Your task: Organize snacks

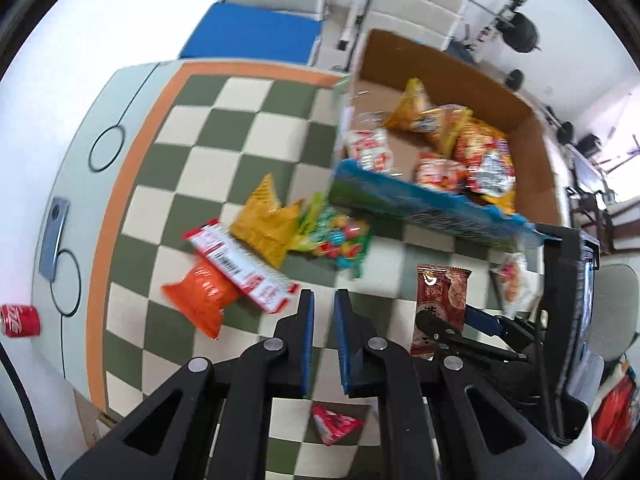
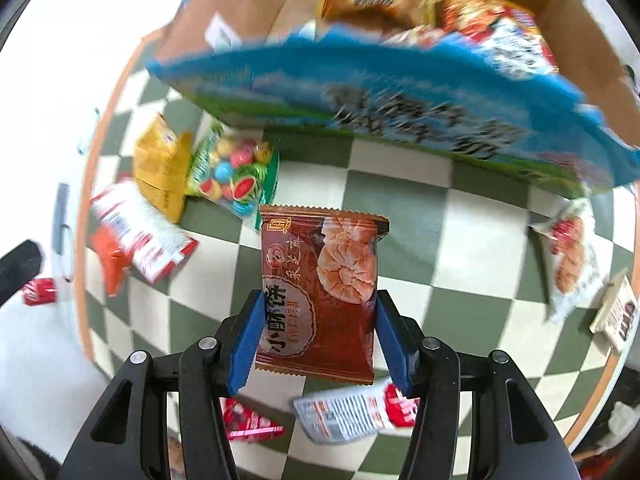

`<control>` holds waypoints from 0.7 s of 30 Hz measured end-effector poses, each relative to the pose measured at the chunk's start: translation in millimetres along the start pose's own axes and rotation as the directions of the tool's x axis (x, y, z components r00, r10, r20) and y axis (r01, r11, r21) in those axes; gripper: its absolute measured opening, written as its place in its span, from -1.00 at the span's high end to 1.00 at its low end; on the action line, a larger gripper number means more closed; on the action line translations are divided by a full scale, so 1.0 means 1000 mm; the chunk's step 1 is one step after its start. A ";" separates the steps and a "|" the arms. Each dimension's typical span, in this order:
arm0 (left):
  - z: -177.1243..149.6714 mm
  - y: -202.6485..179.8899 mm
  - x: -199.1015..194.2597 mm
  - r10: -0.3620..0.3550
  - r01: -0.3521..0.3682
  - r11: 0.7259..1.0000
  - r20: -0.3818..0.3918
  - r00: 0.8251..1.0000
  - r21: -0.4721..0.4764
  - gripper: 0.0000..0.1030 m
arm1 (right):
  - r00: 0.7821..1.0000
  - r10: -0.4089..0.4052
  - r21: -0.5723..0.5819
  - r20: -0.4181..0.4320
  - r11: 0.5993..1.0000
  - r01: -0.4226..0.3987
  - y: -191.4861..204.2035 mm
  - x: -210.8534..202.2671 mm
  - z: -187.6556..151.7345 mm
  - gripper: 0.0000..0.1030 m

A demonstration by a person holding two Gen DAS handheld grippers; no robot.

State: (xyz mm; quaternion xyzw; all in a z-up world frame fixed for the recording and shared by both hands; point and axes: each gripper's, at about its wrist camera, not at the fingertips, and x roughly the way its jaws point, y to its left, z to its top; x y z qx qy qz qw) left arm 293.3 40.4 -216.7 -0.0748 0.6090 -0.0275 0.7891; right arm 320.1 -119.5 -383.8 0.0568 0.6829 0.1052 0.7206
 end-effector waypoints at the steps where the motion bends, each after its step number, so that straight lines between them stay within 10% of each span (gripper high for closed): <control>1: 0.002 -0.006 -0.006 -0.008 0.007 1.000 0.010 1.000 0.013 0.84 | 1.000 0.013 0.005 0.014 1.000 -0.013 -0.003 -0.010 -0.002 -0.11; 8: 0.019 -0.026 -0.026 -0.027 0.022 0.997 0.065 0.998 0.068 0.80 | 0.987 0.093 0.052 0.127 0.994 -0.101 -0.007 -0.082 -0.012 -0.11; 15: 0.042 0.022 0.042 0.051 -0.038 0.993 -0.120 0.992 0.111 0.66 | 0.989 0.126 0.078 0.082 0.988 -0.132 -0.028 -0.097 0.002 -0.11; 21: 0.026 0.073 0.119 -0.005 -0.004 1.000 -0.383 0.924 -0.021 0.66 | 0.988 0.154 0.106 0.010 0.982 -0.155 -0.009 -0.051 0.006 -0.11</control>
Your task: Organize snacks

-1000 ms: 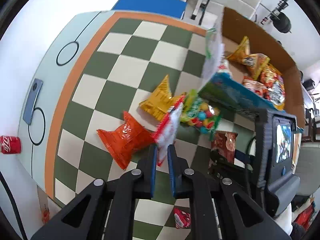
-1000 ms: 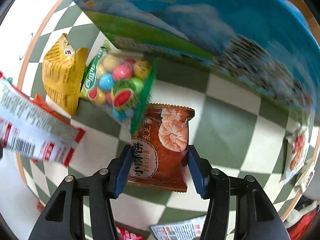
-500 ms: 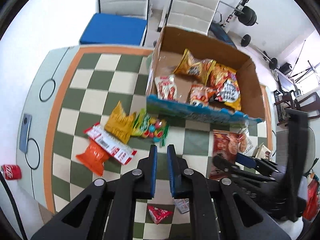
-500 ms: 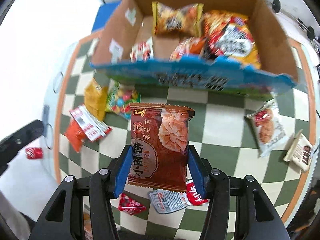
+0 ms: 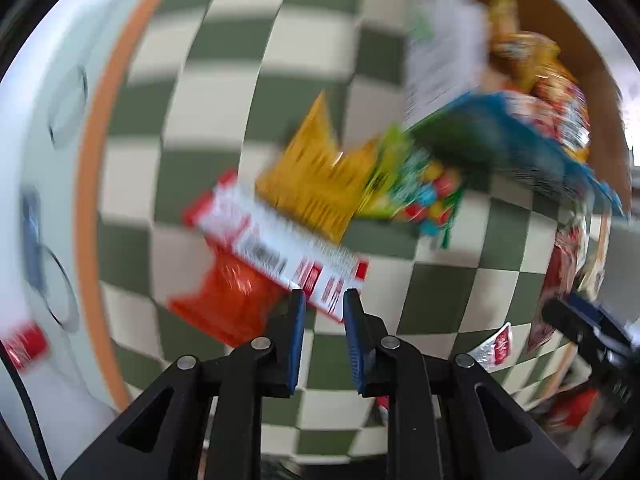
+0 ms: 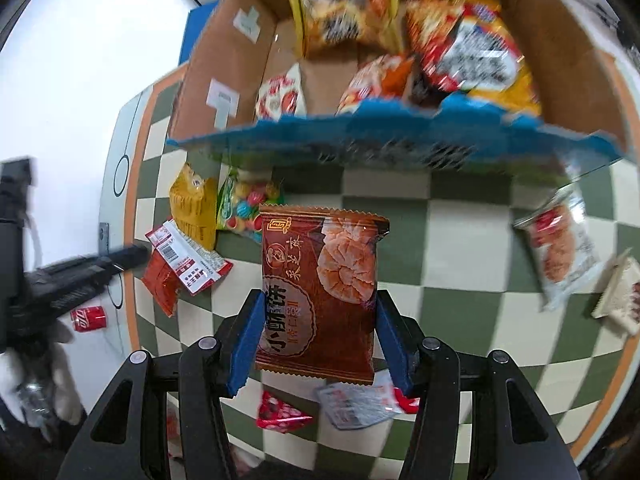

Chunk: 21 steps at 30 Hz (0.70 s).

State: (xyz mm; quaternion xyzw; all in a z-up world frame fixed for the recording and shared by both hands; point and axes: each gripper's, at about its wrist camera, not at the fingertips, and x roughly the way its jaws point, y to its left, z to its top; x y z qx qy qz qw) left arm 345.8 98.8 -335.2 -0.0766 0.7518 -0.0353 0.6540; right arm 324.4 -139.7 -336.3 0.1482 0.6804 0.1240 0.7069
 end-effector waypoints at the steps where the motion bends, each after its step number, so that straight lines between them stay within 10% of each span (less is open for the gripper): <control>1: 0.001 0.006 0.007 -0.028 0.028 0.999 -0.023 0.999 -0.029 0.66 | 1.000 0.005 0.007 -0.009 1.000 -0.005 0.002 0.005 0.000 -0.11; 6: 0.016 0.027 0.031 -0.148 0.136 0.967 -0.041 0.988 -0.216 0.66 | 1.000 0.003 -0.004 -0.021 1.000 -0.003 0.014 0.016 -0.001 -0.11; 18: 0.034 0.036 0.052 -0.001 -0.011 0.957 -0.042 0.999 -0.289 0.65 | 0.998 -0.031 0.014 -0.047 0.999 0.032 0.011 0.026 -0.004 -0.11; 21: 0.038 0.041 0.052 -0.061 0.044 0.945 -0.040 0.997 -0.324 0.44 | 0.998 -0.019 0.021 -0.057 1.000 0.020 0.009 0.029 -0.006 -0.11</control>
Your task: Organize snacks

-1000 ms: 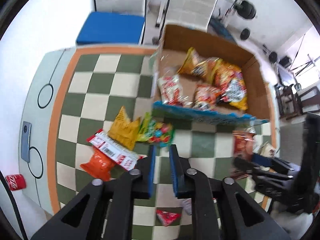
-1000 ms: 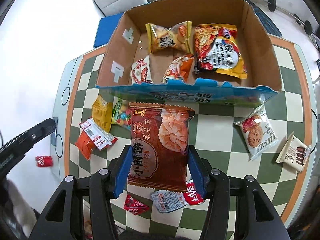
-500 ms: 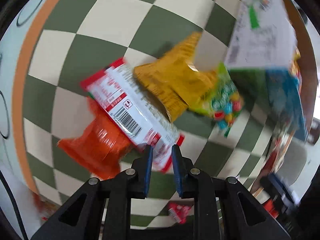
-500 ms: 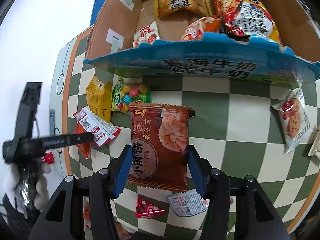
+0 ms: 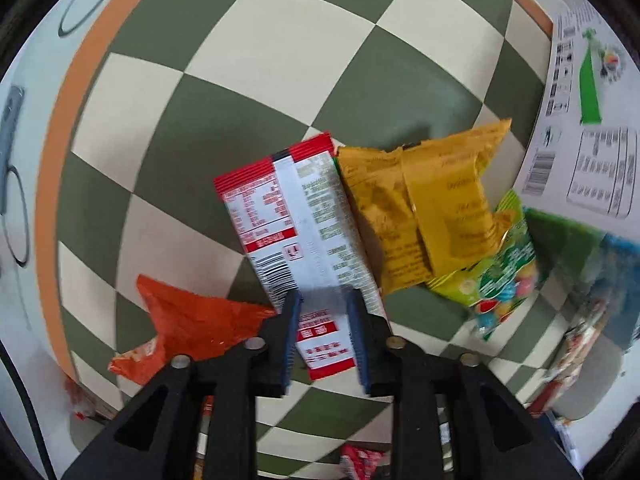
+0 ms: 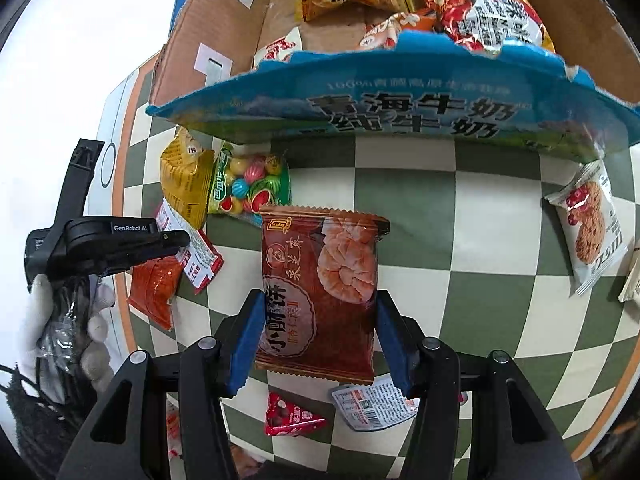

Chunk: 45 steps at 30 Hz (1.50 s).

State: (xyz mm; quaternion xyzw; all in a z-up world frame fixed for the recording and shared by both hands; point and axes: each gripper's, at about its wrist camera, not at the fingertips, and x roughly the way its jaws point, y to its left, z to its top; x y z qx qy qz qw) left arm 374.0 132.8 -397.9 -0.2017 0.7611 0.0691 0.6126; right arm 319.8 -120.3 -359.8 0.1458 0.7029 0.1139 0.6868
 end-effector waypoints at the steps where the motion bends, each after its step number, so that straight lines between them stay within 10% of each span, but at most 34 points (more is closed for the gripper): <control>1: 0.002 0.000 0.000 -0.008 0.008 1.000 -0.001 1.000 -0.006 0.36 | 1.000 0.001 0.001 -0.003 1.000 -0.001 -0.001 0.002 0.000 -0.11; 9: 0.009 -0.011 0.022 0.160 -0.162 0.985 -0.037 0.986 -0.054 -0.59 | 1.000 -0.005 0.026 -0.020 1.000 0.005 -0.004 0.013 0.003 -0.11; 16: -0.008 0.002 0.004 0.141 -0.141 0.990 0.045 0.989 -0.017 0.04 | 1.000 -0.004 0.025 -0.011 1.000 0.004 -0.004 0.009 0.003 -0.11; 33: -0.147 -0.084 -0.103 -0.022 -0.049 0.946 0.214 0.977 0.321 0.08 | 0.997 0.055 -0.004 0.061 0.998 -0.055 -0.023 -0.056 -0.014 -0.11; 45: -0.043 -0.230 -0.171 -0.124 -0.026 0.869 0.268 0.955 0.493 0.07 | 0.954 0.021 0.070 0.298 0.997 -0.044 -0.074 -0.171 0.060 -0.11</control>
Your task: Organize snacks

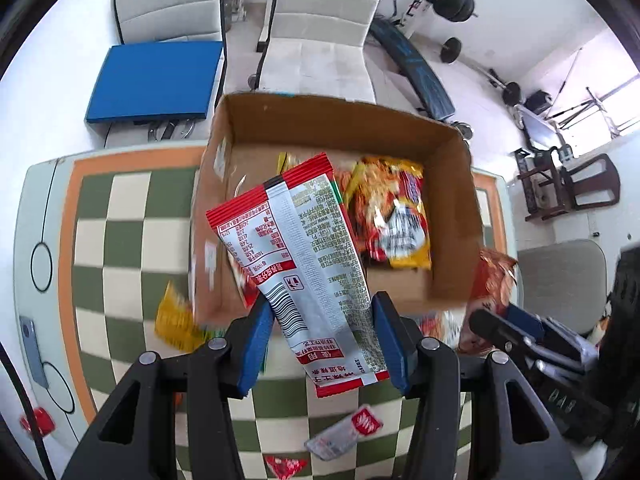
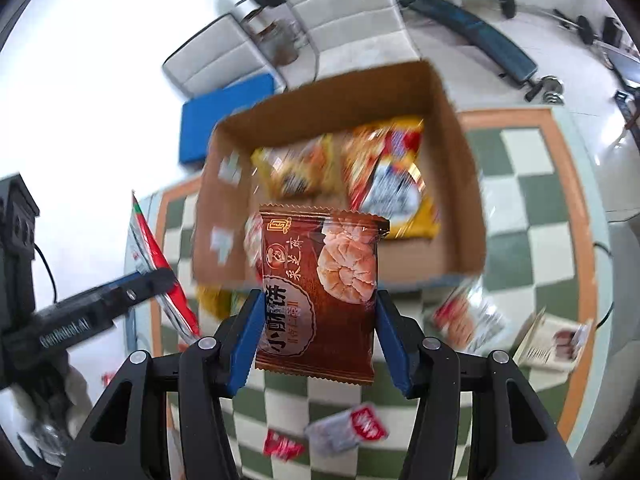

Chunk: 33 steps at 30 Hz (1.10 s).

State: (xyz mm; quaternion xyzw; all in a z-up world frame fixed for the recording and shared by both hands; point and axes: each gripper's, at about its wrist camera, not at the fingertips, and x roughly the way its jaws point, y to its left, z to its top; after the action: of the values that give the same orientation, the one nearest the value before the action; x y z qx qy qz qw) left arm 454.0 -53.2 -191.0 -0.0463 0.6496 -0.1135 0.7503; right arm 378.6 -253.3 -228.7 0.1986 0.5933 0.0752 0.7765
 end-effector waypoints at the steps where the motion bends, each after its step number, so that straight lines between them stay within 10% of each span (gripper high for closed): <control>1: 0.011 -0.002 0.007 0.003 -0.002 1.000 -0.015 1.000 0.015 0.07 | 1.000 -0.012 0.003 0.006 1.000 0.012 -0.002 0.004 0.008 -0.11; 16: 0.047 -0.003 0.115 0.120 -0.109 0.992 -0.247 0.962 0.059 0.02 | 0.987 -0.096 0.070 -0.130 0.992 0.106 -0.042 0.096 0.052 -0.14; 19: 0.047 -0.001 0.118 0.103 -0.095 0.995 -0.253 0.962 0.043 -0.04 | 0.984 -0.064 0.088 -0.169 0.993 0.080 -0.045 0.106 0.052 -0.21; 22: 0.049 0.001 0.116 0.092 -0.085 0.996 -0.245 0.965 0.039 -0.62 | 0.980 -0.078 0.095 -0.185 0.991 0.097 -0.046 0.111 0.052 -0.67; 33: 0.041 -0.007 0.082 0.061 -0.053 0.997 -0.151 0.987 0.057 -0.69 | 0.979 -0.117 0.058 -0.165 0.990 0.128 -0.036 0.101 0.053 -0.77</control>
State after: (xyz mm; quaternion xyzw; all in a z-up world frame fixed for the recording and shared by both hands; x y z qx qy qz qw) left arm 504.1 -82.3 -262.4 0.0011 0.7029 -0.1125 0.7023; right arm 453.4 -262.3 -321.7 0.1811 0.6675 0.0226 0.7219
